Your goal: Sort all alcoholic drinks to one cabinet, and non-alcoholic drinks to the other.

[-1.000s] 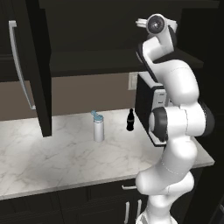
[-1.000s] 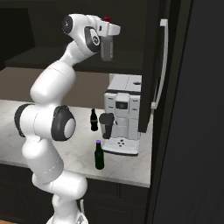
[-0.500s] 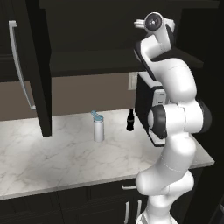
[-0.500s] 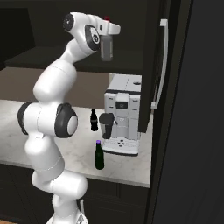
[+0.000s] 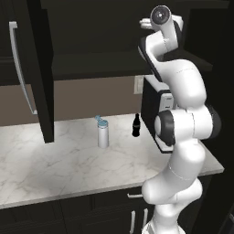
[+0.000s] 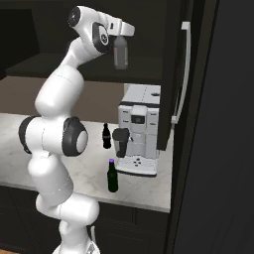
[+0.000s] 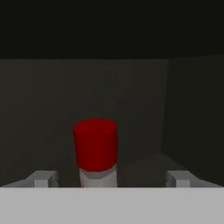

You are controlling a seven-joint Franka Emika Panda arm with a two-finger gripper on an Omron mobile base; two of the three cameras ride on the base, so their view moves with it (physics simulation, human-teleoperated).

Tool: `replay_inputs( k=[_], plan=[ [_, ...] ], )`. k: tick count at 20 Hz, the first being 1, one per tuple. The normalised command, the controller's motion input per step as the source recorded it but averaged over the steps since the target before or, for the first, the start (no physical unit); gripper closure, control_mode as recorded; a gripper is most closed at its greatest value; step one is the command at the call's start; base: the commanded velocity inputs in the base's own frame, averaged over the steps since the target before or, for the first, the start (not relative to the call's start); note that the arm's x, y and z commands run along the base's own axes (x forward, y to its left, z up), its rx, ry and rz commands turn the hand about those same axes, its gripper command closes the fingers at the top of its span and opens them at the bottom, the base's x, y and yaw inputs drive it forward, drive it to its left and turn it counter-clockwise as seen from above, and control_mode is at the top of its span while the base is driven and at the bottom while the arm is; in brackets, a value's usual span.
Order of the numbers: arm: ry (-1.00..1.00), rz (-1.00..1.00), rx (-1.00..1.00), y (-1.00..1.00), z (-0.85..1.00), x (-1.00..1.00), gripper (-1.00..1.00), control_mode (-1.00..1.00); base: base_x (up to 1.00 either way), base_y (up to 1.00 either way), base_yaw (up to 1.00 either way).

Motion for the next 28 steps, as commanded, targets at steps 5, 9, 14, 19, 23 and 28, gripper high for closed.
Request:
replay_inputs(
  k=[5,9,14,19,23,28],
  plan=[
    [0.00,0.00,0.00,0.17,0.01,-0.29,-1.00,-1.00,0.00,0.00,0.00],
    [0.00,0.00,0.00,0.14,0.00,-0.38,-1.00,-1.00,0.00,0.00,0.00],
    [-0.05,0.00,0.00,0.21,0.00,-0.42,-1.00,-1.00,0.00,0.00,0.00],
    [-0.07,0.00,0.00,0.32,0.00,-0.61,-1.00,-1.00,0.00,0.00,0.00],
    [-0.09,0.00,0.00,0.20,0.00,-0.97,-1.00,-1.00,0.00,0.00,0.00],
    [-0.02,-0.06,0.00,0.12,0.00,-1.00,-1.00,-1.00,0.00,0.00,0.00]
  ],
)
